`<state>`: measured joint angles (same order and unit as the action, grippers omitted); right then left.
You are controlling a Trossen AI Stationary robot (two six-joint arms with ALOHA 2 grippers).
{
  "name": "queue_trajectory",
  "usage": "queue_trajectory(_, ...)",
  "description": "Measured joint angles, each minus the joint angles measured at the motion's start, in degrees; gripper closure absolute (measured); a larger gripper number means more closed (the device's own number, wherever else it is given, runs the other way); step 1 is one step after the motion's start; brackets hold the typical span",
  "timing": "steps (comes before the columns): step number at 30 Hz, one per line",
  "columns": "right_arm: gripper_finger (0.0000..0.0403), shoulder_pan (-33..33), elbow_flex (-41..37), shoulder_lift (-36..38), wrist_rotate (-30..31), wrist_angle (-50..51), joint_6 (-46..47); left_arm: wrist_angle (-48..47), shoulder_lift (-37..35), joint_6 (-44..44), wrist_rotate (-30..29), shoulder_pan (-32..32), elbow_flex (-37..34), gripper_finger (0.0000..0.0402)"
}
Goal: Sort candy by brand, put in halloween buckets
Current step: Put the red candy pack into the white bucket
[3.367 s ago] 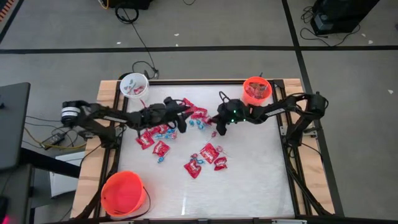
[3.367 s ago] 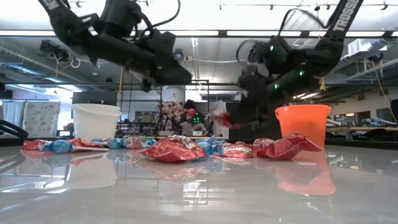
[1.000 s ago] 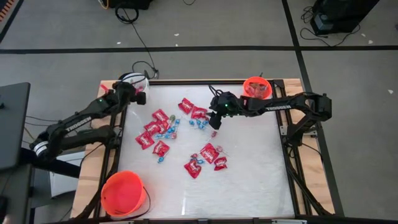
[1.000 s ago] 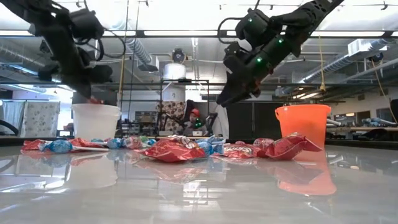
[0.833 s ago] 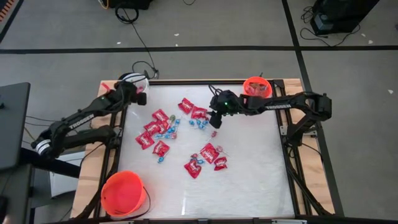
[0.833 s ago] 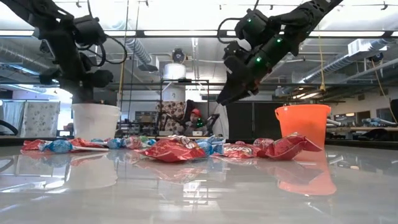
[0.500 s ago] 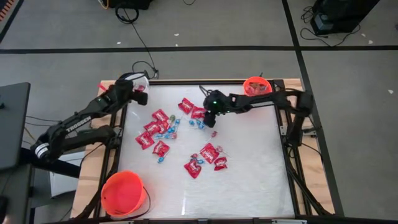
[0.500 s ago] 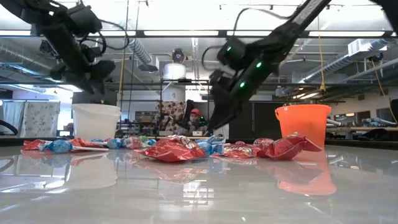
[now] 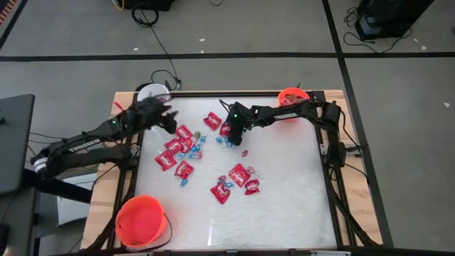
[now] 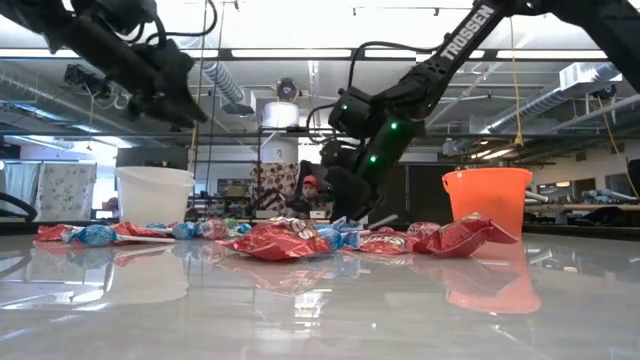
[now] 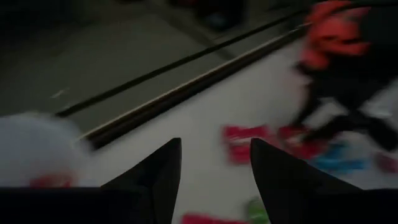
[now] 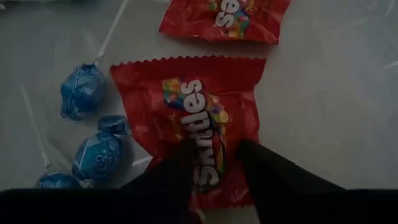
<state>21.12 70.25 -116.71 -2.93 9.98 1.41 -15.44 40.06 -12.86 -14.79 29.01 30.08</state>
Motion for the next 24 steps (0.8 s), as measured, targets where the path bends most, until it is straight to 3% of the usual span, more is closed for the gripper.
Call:
queue_trajectory(7,0.0385,-0.35,-0.16,1.53,-0.19,-0.16,-4.03,23.68,3.61,-0.86,10.50,-4.79,-9.01,0.0204)
queue_trajectory(15,0.0397,-3.61,-0.23,7.34,3.80,-10.12,-9.24,36.69,12.94,0.01,9.31,-4.25,-10.86,0.0204)
queue_trajectory(24,0.0398,-8.06,-0.25,9.71,12.76,-16.78,-15.20,49.90,24.89,-3.11,15.52,-4.40,-9.77,0.0204)
